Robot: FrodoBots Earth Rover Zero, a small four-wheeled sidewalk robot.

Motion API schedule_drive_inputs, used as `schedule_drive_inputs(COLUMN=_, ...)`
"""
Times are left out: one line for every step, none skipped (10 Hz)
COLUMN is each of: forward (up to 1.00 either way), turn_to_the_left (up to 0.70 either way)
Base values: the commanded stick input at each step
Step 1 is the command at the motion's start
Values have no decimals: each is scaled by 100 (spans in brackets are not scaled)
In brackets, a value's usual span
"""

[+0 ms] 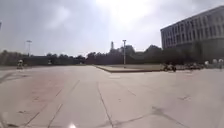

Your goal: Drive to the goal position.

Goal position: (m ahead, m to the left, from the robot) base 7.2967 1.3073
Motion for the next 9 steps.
schedule_drive_inputs(forward=100, turn_to_the_left=28)
schedule_drive_inputs(forward=100, turn_to_the_left=0)
schedule_drive_inputs(forward=100, turn_to_the_left=0)
schedule_drive_inputs(forward=100, turn_to_the_left=0)
schedule_drive_inputs(forward=100, turn_to_the_left=0)
schedule_drive_inputs(forward=100, turn_to_the_left=0)
schedule_drive_inputs(forward=100, turn_to_the_left=0)
schedule_drive_inputs(forward=100, turn_to_the_left=0)
schedule_drive_inputs(forward=100, turn_to_the_left=0)
